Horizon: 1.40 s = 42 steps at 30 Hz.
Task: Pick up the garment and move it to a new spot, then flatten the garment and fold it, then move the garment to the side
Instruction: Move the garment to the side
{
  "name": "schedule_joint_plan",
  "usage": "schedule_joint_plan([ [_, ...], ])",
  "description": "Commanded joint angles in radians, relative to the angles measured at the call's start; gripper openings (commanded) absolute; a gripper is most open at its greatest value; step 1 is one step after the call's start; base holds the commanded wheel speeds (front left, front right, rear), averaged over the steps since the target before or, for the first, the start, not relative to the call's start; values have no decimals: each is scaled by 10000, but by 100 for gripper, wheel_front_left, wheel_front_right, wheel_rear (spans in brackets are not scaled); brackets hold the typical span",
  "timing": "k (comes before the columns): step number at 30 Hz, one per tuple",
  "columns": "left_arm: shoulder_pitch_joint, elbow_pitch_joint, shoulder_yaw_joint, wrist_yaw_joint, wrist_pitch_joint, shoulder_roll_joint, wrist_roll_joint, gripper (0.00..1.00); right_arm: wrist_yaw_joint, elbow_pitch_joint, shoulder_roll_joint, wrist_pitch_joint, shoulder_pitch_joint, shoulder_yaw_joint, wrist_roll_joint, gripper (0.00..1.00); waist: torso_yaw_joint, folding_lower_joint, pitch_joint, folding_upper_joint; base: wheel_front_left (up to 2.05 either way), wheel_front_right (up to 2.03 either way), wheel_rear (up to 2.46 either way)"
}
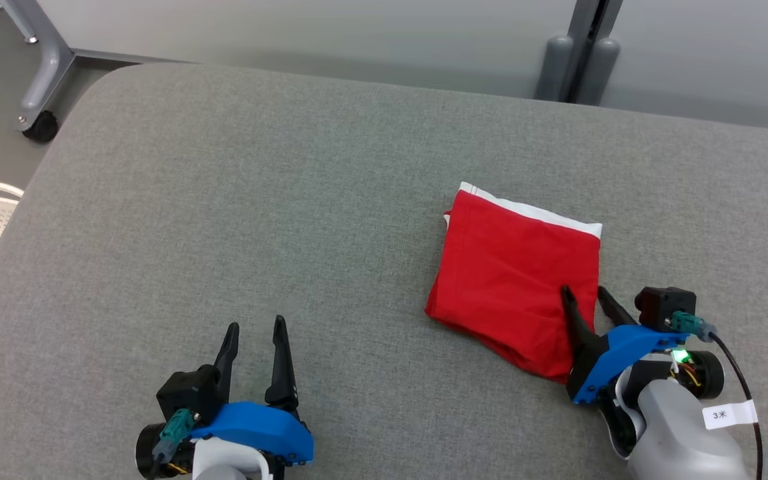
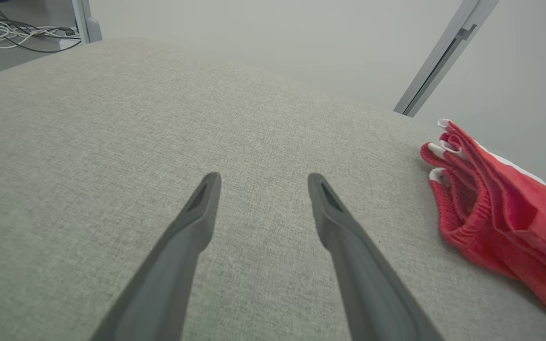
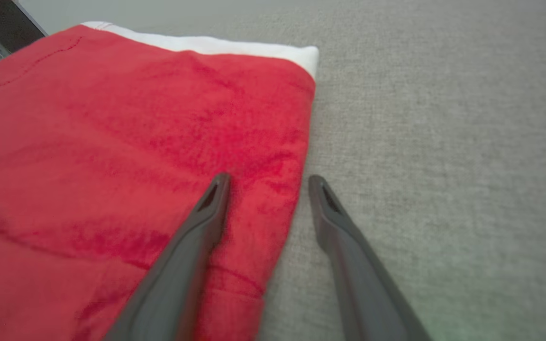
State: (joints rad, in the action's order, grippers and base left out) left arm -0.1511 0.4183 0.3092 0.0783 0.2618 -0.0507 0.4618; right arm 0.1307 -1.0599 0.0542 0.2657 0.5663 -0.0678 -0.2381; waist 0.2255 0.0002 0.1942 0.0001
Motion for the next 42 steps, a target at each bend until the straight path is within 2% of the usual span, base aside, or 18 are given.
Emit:
schedule_joint_plan([
  [1,-104,-91,5,-27,40,8,-148,100,1,-271,5,-43,0,124,-26,34,81,-2,149,-1,0,0,0],
  [2,-72,-99,-15,-41,40,9,-173,100,1,-295,-6,-44,-19,113,2,0,42,-2,152,-1,0,0,0],
  [7,-146,-92,-70,-130,40,6,-329,100,0,487,9,-20,-16,156,-284,0,-341,-2,112,-1,0,0,0],
  [12,-215,-59,66,-252,40,6,-409,100,1,1446,-4,-18,-311,-229,-652,0,-1275,-2,-200,-1,0,0,0],
  [13,-215,-59,66,-252,40,6,-409,100,1,1446,-4,-18,-311,-229,-652,0,-1275,-2,-200,-1,0,0,0],
  [25,-416,167,304,-429,40,6,-239,100,1,2392,-15,-18,-713,-2120,-1599,0,-5399,-2,-760,-1,0,0,0],
  [31,-631,304,469,-603,40,6,-225,100,1,2825,-21,-18,-801,-2834,-1879,0,-6832,-2,-626,-1,0,0,0],
  [36,-771,516,558,-660,40,-3,-166,100,1,2836,-9,-18,-647,-3053,-1667,0,-7254,-2,-400,-1,0,0,0],
  [42,-982,780,864,-738,40,-15,-259,100,1,2604,681,-18,23,-2919,-943,0,-6636,-2,47,-1,0,0,0],
])
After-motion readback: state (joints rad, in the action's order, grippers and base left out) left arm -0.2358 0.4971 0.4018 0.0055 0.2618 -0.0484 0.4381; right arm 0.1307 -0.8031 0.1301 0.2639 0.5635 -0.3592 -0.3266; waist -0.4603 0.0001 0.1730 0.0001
